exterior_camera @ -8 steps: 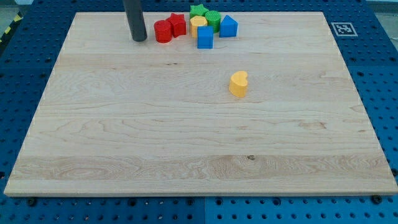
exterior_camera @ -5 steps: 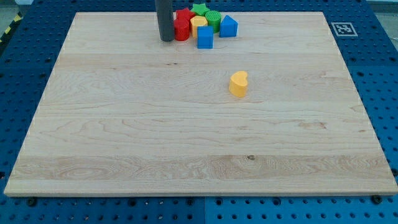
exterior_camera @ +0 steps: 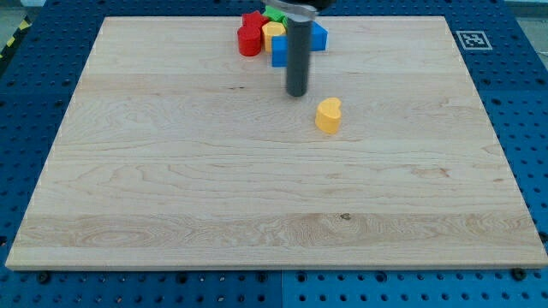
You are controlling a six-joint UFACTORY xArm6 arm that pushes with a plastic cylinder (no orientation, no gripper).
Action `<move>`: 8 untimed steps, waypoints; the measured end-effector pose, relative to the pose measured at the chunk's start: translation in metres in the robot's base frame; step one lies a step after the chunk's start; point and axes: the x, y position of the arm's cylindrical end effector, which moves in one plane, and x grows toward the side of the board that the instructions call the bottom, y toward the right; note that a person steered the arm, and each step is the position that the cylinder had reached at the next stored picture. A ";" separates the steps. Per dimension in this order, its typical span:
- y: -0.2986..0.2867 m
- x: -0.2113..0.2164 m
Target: Slide the yellow heart to the center
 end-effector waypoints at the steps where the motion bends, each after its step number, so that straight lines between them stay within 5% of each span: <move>1: 0.059 0.004; 3: 0.087 0.062; 8: 0.014 0.062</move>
